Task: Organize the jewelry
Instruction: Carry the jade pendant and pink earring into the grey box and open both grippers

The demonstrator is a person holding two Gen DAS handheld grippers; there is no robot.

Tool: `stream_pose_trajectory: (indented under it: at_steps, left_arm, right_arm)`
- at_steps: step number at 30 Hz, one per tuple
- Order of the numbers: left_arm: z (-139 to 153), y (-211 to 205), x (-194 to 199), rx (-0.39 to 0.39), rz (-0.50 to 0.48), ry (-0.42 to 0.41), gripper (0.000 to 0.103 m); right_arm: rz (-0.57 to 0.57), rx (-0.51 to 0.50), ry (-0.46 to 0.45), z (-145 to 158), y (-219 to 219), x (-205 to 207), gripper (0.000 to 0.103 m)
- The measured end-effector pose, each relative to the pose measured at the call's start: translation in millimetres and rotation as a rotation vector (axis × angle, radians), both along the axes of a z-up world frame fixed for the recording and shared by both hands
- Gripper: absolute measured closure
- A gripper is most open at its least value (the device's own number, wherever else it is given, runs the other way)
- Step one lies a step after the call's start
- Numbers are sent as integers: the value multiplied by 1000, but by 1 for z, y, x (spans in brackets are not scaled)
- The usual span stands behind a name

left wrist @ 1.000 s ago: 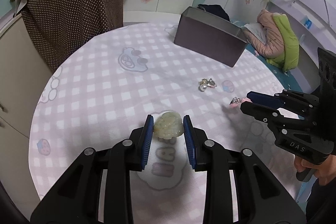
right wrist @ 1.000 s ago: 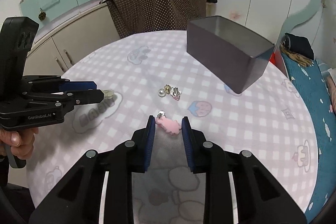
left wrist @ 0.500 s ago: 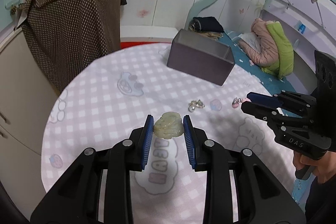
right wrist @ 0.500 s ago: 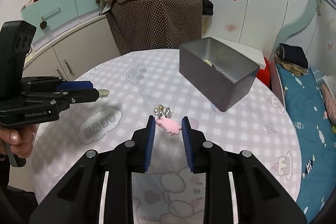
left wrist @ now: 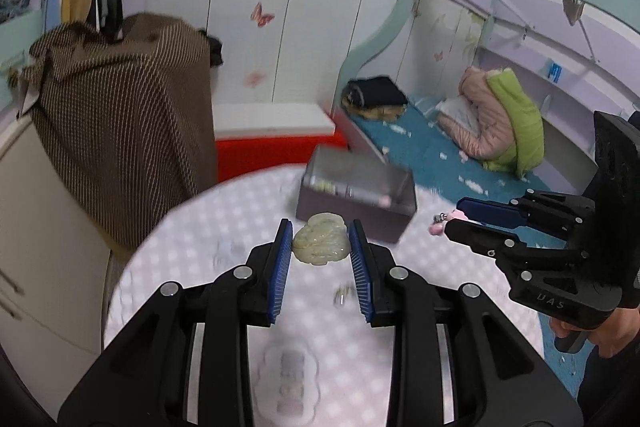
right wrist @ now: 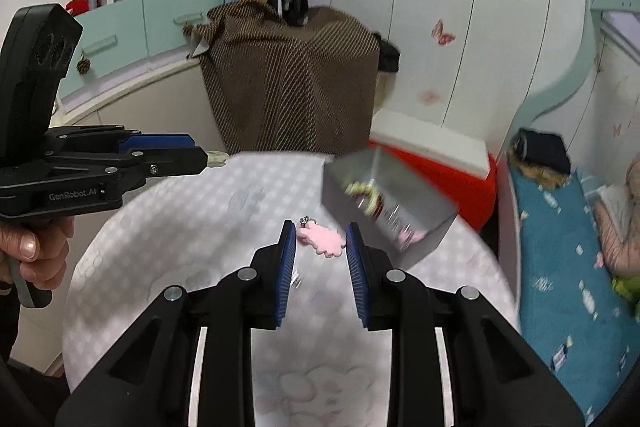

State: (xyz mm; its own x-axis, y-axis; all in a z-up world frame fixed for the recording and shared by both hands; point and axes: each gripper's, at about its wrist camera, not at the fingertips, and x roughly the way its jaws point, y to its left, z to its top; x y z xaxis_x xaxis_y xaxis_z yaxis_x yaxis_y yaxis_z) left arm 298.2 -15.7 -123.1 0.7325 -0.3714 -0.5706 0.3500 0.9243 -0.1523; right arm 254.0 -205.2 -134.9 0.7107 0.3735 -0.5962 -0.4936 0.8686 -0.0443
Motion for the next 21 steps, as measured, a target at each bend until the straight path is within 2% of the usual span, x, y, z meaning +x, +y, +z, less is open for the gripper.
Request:
stream_pose_trajectory:
  at_steps: [6,11,16,21]
  left_arm:
    - [34,-12,40,-26,-29,-44,74]
    - [47,-31,76,-30,-64,-40,74]
    - [41,-51,112,-25,-90,13,74]
    - [18,-72,143,-7,-103,93,74]
  right_arm:
    - [-33,16,-47,37,-14,37,79]
    - [-55,25,-35,52,-20,66,79]
    - [-72,54,27,49,-26,93,79]
    - [-97,74,105,32,-29,114,79]
